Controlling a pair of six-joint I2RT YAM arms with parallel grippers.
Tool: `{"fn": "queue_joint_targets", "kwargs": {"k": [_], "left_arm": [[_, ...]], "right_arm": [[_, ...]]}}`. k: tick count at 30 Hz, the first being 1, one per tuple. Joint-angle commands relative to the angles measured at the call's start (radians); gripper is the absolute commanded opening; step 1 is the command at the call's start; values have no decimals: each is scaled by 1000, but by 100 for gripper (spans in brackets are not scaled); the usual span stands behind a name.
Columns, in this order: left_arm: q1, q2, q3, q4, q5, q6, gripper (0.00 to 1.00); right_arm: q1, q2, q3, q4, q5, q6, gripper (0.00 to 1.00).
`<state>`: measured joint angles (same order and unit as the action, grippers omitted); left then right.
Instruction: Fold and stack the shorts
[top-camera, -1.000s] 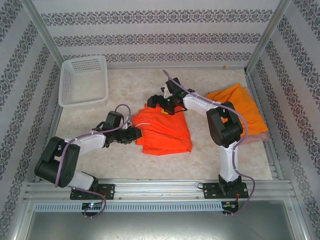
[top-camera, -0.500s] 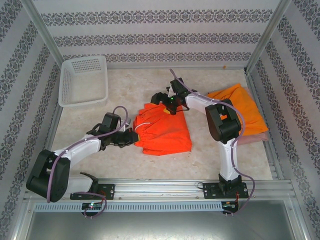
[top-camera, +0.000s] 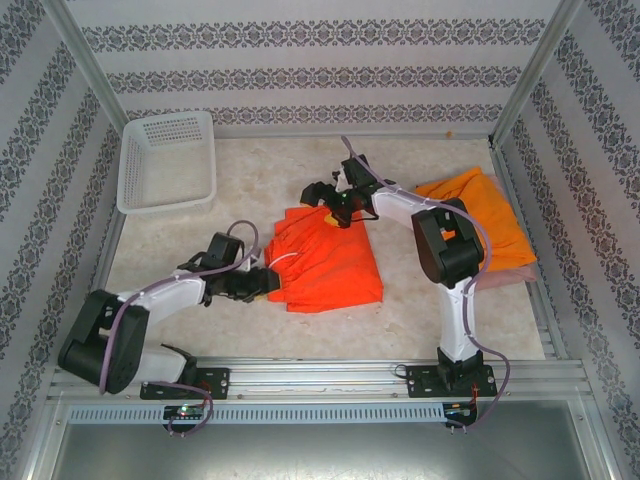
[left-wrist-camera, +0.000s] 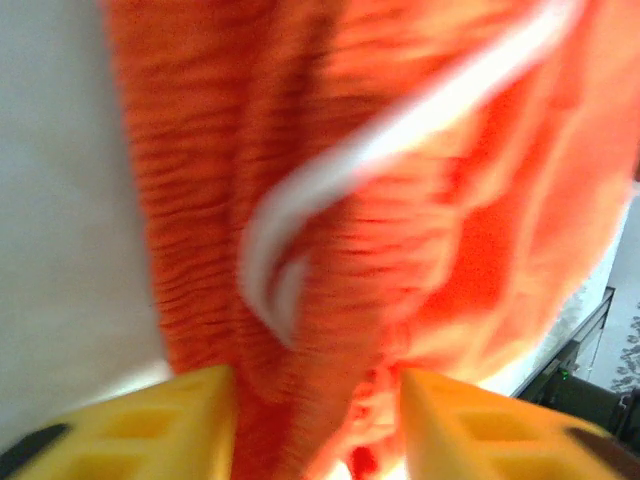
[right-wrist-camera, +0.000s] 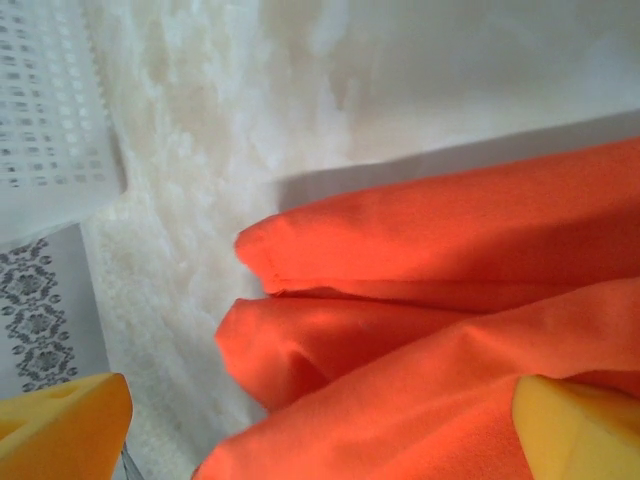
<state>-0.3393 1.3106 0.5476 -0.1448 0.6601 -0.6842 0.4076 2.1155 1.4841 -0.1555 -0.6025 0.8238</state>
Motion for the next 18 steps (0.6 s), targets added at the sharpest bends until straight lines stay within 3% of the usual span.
{"fn": "queue_joint_targets", "kwargs": {"k": [1,4,8,18], "left_arm": [[-4,-123,117,-120,-38,20,60],[-3,-157,178,-93,-8,-9,71],[-5,-100,216,31,50,-72,79],[2,151,213,366,52,-151,81]], "right_arm": [[-4,-167,-41,62,2,-9,98],[4,-274,-106,61,9,-8,98],[10,-411,-246,66,33,17,98],[38,-650,-657,131,43,130,98]]}}
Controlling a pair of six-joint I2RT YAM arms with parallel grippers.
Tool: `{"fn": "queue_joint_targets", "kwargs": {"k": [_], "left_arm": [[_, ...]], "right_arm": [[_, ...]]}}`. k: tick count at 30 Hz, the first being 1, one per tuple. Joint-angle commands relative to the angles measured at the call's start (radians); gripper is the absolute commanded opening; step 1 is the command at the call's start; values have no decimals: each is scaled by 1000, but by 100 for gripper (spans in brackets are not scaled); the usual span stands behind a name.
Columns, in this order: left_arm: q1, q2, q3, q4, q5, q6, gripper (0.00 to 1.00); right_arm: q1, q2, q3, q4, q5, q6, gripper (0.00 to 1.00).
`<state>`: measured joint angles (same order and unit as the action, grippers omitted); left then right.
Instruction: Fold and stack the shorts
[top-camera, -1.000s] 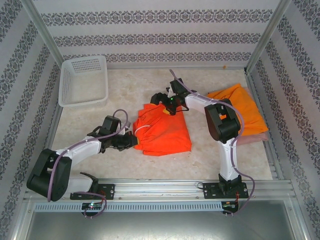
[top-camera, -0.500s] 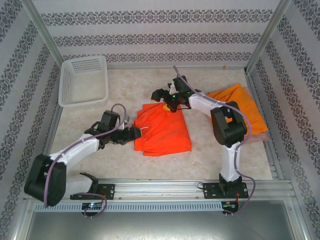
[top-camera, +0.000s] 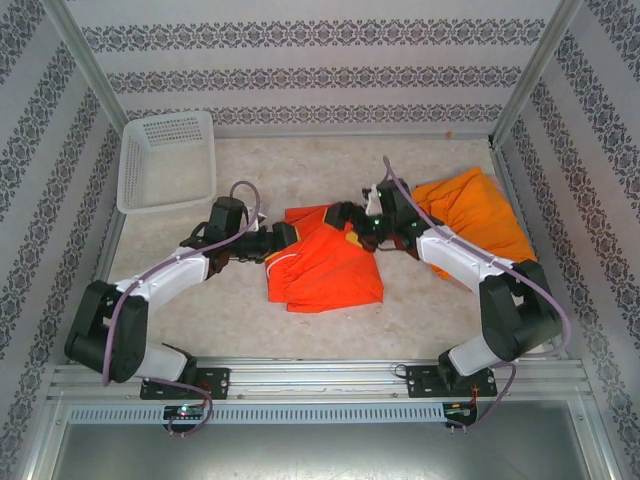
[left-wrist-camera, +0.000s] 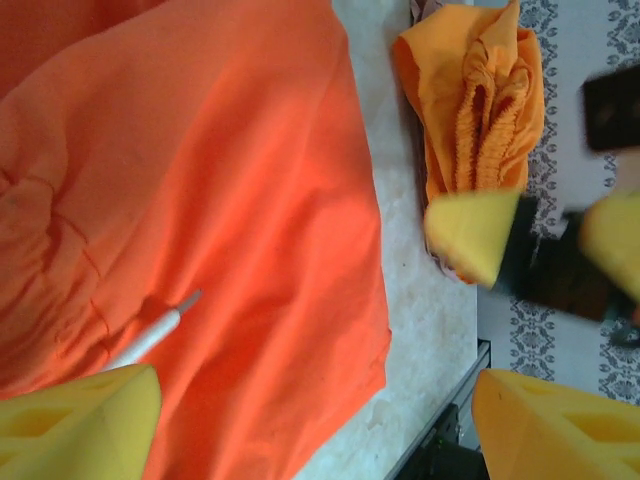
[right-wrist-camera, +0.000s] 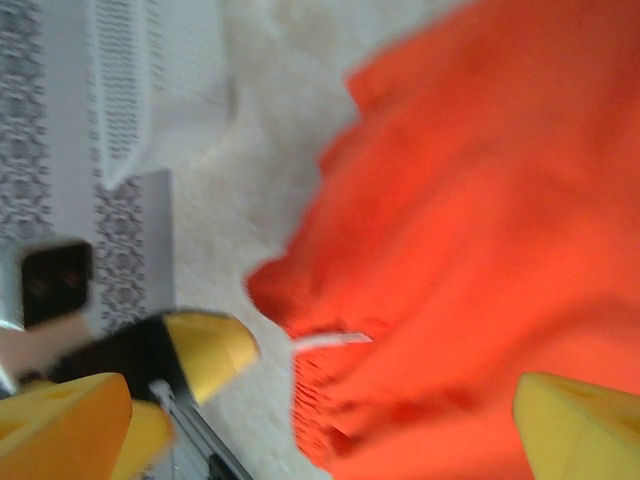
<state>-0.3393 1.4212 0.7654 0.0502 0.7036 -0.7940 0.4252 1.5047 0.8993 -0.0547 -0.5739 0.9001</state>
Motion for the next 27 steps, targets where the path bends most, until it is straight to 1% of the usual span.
{"fn": "queue_joint_targets", "kwargs": {"k": [1,6,11,15,18,21,24,27], "left_arm": [[5,70,-5,202,5,-43,81],[59,186,-47,304,-36,-48,80],[107,292,-94,321,-57,2,78],[123,320,-105,323,-58,22,77],[129,265,-75,259,-58,52,77],[128,163,-24,157,-52,92,78],[127,37,18,60,-37,121,82],[123,-81,47,-35,-39,160,86]], "right_arm": [[28,-47,-107,42,14,64,98],[44,-68,-249,75,26,108,98],[44,-81,-352,98,42,124,98],[49,-96,-396,115,51,137,98],[46,-122,-390,105,57,132,98],[36,-146,-330,59,49,84,98],[18,-174,-238,-37,61,-14,98],[-5,-214,-165,-95,101,-167,98]]}}
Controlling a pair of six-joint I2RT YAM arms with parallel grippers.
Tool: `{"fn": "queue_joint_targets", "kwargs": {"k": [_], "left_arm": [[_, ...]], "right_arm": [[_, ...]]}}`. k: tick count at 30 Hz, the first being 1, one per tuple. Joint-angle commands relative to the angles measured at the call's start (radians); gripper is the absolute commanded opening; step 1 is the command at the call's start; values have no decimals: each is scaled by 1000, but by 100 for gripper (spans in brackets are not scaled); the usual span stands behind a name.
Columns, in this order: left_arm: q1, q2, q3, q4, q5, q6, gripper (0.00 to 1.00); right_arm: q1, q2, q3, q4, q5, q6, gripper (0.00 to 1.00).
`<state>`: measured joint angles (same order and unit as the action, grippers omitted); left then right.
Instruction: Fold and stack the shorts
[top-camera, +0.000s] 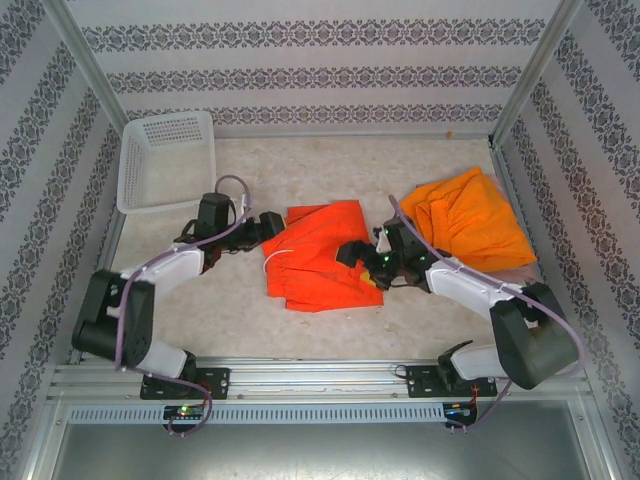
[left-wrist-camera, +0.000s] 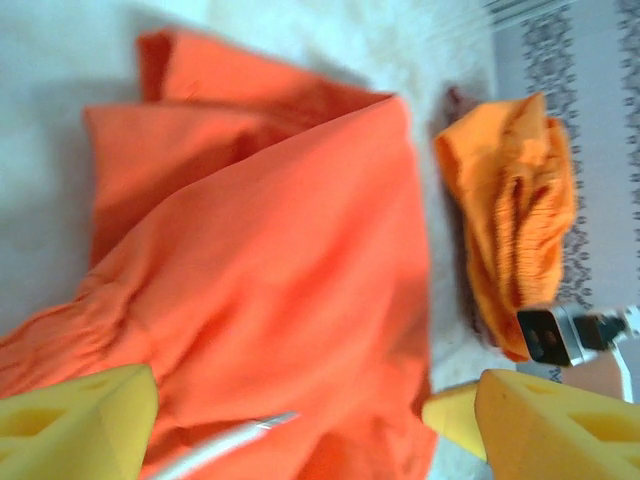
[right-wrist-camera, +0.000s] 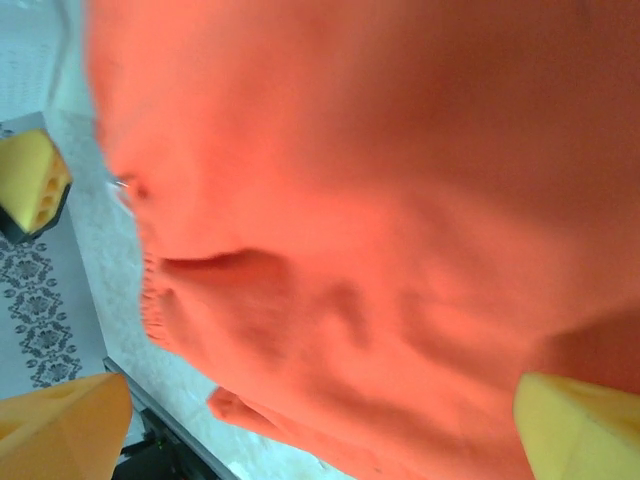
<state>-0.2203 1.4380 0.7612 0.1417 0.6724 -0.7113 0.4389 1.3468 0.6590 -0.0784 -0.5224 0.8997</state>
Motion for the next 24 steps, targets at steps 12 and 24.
{"fn": "queue_joint_targets", "kwargs": {"k": [12,24], "left_arm": [[-101,-161,-64,-92,-27,37,89],[-124,54,-212,85,-64,39,86]], "right_arm": [[-155,-110,204,-182,97,-682,98],[-241,137,371,-362,-59,-762,97]]}}
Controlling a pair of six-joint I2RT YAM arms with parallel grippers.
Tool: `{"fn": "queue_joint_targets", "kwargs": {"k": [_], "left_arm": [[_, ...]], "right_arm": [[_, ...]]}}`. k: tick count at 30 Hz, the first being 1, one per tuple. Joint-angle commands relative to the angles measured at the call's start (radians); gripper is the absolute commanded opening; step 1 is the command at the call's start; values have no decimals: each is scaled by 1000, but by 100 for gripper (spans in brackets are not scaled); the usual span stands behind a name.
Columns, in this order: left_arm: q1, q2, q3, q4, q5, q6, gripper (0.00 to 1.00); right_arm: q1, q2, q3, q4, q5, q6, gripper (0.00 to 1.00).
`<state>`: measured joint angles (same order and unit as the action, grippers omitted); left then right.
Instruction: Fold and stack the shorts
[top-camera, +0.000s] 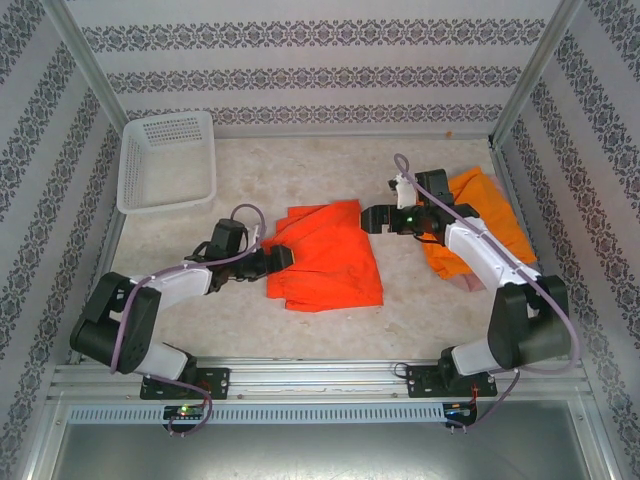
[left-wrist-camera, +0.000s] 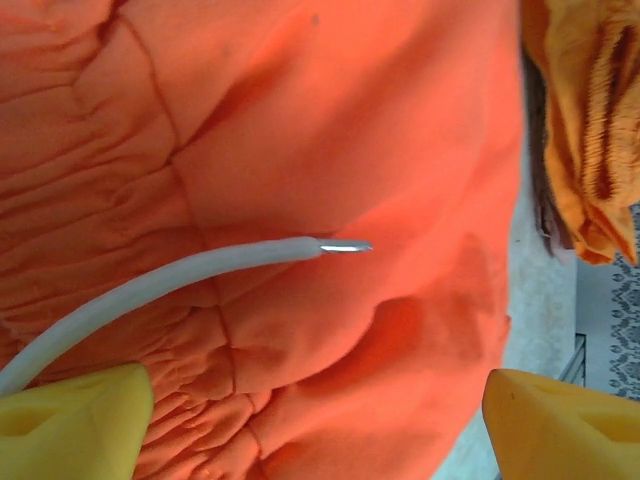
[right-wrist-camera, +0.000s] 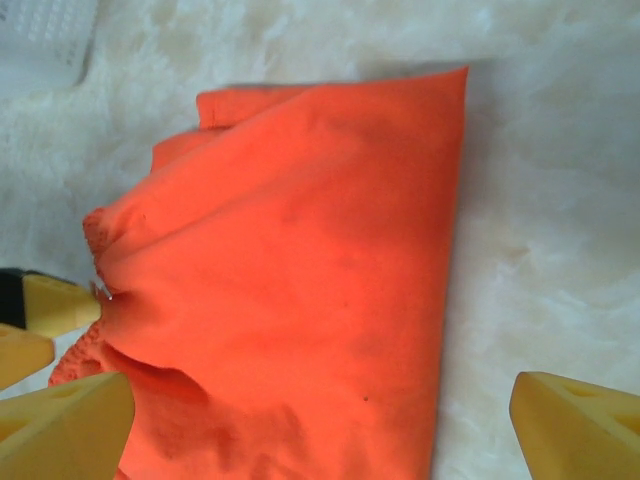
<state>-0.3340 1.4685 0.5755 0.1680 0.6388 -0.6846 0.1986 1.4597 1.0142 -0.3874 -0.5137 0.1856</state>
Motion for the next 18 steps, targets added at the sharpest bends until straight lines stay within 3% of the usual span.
{"fn": "queue_joint_targets", "kwargs": {"k": [1,8,18], "left_arm": [[-11,35,-36,59,-40,14,86],[-10,70,-91,107,-55,5,85],[-9,74,-85,112,-57,5,85]], "right_arm": [[1,37,14,-53,-62,-49,96],[4,134,26,-68,-20,-55,93],[20,271,57,-77,-27,-23,78]]}}
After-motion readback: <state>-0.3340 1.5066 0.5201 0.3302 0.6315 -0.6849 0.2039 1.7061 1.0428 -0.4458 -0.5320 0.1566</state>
